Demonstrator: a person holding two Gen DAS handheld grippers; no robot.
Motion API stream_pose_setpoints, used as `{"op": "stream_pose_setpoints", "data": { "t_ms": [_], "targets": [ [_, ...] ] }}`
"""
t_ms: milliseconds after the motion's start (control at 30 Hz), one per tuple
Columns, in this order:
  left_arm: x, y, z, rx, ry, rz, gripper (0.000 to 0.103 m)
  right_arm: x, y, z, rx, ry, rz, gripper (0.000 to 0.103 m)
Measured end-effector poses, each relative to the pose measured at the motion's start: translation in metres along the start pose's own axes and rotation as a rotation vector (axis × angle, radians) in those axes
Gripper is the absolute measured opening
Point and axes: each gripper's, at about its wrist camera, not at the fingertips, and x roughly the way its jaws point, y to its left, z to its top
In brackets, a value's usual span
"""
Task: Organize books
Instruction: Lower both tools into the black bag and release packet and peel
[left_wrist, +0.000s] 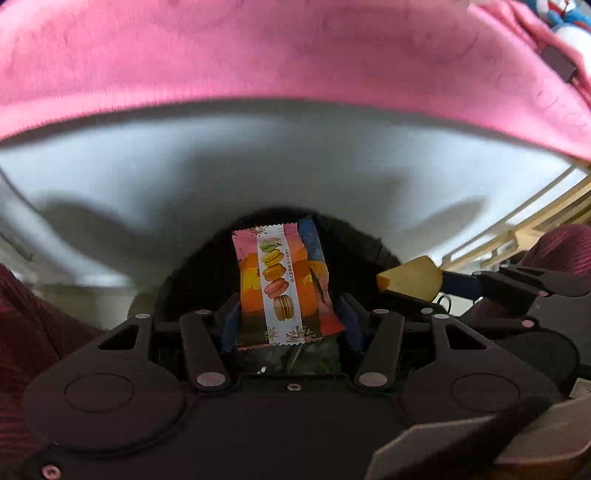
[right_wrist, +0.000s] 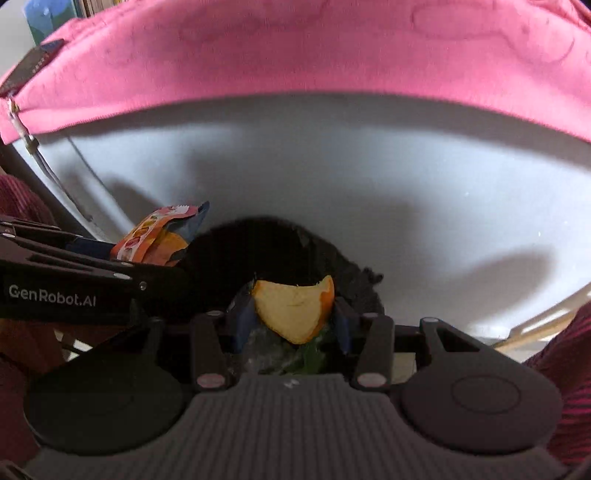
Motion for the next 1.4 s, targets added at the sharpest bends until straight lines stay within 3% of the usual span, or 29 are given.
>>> {"op": "stream_pose_setpoints", "data": {
  "t_ms": [400,667,933,1167,1400],
  "targets": [
    [0.036,-0.001,-0.014,-0.01,0.137,0.036,0.053,0.017,-0.004,-0.004,0.026,0.066,-0.005,0.052],
    [0.042,0.0,-0.016,-0.001,0.163,0.053,0.053,0.02,-0.003,-0.005,0.019,0.083,-0.004,0.056],
    [0.044,0.003,-0.015,-0.015,0.179,0.067,0.055,0.02,-0.003,-0.005,0.018,0.083,-0.009,0.066],
    [0.044,0.01,-0.013,-0.05,0.195,0.092,0.069,0.022,-0.008,-0.004,0.045,0.084,-0.019,0.072],
    [0.035,0.008,-0.01,-0.045,0.165,0.1,0.071,0.016,-0.006,-0.002,0.034,0.068,-0.034,0.074]
  ]
}}
